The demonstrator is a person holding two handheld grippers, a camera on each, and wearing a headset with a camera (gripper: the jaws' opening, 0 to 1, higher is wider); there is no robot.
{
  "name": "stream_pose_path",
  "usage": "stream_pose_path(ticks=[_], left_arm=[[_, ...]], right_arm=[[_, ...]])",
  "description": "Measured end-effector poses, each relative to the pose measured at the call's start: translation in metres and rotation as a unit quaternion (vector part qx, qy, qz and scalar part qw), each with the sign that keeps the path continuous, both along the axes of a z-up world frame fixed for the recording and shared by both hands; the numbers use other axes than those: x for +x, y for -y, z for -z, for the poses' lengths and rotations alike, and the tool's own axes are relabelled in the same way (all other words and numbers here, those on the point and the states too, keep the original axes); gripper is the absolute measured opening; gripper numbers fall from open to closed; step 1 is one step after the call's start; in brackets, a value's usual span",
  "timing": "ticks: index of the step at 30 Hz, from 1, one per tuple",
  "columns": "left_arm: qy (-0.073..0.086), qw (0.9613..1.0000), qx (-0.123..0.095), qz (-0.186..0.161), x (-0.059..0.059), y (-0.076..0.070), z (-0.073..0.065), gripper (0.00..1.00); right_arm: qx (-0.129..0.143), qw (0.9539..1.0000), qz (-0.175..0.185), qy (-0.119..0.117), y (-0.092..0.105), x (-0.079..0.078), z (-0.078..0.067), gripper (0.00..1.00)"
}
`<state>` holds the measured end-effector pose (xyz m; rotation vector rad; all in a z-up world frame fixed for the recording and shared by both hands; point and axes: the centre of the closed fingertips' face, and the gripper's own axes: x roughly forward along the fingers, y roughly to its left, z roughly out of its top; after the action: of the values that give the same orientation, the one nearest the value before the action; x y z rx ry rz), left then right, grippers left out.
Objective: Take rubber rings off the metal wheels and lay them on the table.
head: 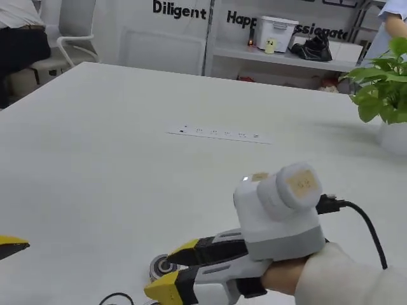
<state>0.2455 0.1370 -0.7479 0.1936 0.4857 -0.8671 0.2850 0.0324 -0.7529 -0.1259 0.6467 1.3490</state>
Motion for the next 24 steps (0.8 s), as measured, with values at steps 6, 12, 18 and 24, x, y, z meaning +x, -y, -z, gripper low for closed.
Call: stream_pose_path(ticks=[6,12,18,24], left_arm=[[0.005,1.0,0.001,0.005,0.0,0.0,-0.005,0.86],[0.004,1.0,-0.004,0.004,0.0,0.0,-0.011,0.9],[0.006,1.0,-0.006,0.0,-0.003,-0.003,-0.014,0.95],[0.008,0.9999,-0.005,-0.006,-0.006,-0.007,-0.016,0.95]], right_arm=[[-0.008,0.9997,0.018,0.017,0.024,0.003,-0.006,0.53],[-0.007,0.9993,0.026,0.027,0.041,-0.001,-0.013,0.64],[-0.006,0.9986,0.03,0.044,0.056,-0.005,-0.023,0.7],[0.005,0.9969,0.032,0.072,0.071,-0.009,-0.035,0.78]])
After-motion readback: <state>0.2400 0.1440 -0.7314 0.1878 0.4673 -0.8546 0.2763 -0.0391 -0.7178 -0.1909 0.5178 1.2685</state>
